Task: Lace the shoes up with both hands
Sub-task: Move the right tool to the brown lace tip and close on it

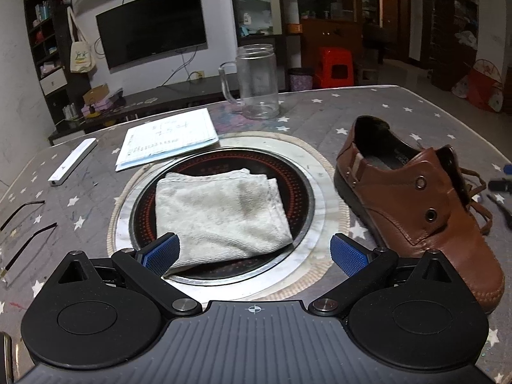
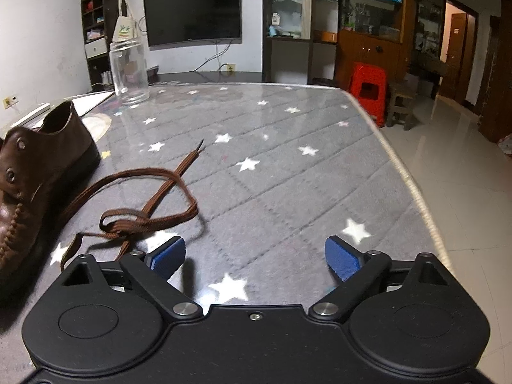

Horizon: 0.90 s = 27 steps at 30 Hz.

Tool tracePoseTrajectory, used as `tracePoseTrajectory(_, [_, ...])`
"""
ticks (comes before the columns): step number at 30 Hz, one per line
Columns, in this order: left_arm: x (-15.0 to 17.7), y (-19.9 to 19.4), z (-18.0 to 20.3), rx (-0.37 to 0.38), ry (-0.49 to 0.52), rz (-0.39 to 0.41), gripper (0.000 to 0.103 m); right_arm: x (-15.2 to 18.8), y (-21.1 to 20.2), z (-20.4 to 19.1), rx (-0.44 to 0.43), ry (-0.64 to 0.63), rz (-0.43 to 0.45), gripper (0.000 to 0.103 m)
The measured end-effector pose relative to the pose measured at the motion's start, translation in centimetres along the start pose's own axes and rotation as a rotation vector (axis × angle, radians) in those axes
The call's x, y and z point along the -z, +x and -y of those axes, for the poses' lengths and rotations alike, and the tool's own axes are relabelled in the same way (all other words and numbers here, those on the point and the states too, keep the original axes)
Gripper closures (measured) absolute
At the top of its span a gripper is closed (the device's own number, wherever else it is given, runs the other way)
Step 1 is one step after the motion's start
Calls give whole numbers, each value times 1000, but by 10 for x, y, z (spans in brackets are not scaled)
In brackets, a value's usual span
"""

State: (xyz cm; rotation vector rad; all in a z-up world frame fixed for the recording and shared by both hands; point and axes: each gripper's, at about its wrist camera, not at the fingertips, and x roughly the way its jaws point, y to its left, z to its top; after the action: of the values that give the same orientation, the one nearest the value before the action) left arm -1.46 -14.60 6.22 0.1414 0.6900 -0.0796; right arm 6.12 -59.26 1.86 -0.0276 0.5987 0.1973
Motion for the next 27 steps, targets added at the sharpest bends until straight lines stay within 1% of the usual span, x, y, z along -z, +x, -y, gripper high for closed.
tracePoseTrajectory(1, [0, 0, 2, 4, 1, -1, 1, -2, -3, 0, -2, 2, 8, 19])
tracePoseTrajectory(3, [-1, 1, 5, 9, 0, -2, 1, -11, -8, -1, -35, 4, 27, 22])
tracePoseTrajectory(5, [-2, 2, 7, 9, 2, -1, 1, -20, -7, -5, -75, -18, 31, 28])
tracePoseTrajectory(6, [-2, 2, 8, 9, 3, -1, 1, -24, -4, -8, -93, -34, 27, 35])
tracePoseTrajectory(7, [-3, 2, 9, 9, 3, -1, 1, -27, 1, -11, -110, -49, 21, 39])
tracePoseTrajectory(10, [-5, 3, 10, 7, 8, -4, 1, -37, 14, -22, -159, -92, 2, 45])
tracePoseTrajectory(14, [-7, 6, 10, 4, 9, -7, 1, -49, 32, -35, -196, -129, -18, 50])
tracePoseTrajectory(16, [-8, 8, 10, 5, 10, -10, 1, -53, 41, -39, -216, -140, -33, 59])
tracePoseTrajectory(17, [-8, 9, 11, 6, 11, -12, 1, -55, 45, -41, -226, -141, -39, 61])
tracePoseTrajectory(18, [-8, 10, 11, 6, 12, -14, 1, -56, 48, -43, -234, -144, -46, 66])
tracePoseTrajectory(20, [-8, 13, 12, 6, 14, -22, 1, -55, 54, -46, -231, -155, -59, 68])
tracePoseTrajectory(21, [-8, 14, 12, 6, 15, -25, 1, -55, 55, -47, -228, -158, -64, 73])
tracePoseTrajectory(22, [-8, 15, 12, 7, 16, -28, 1, -54, 56, -46, -227, -156, -69, 86])
tracePoseTrajectory(23, [-8, 17, 12, 7, 16, -31, 1, -54, 57, -45, -227, -154, -73, 93])
tracePoseTrajectory(24, [-8, 18, 12, 8, 17, -34, 1, -53, 58, -44, -227, -152, -77, 97])
tracePoseTrajectory(27, [-9, 22, 14, 15, 18, -37, 1, -53, 55, -36, -193, -155, -72, 99])
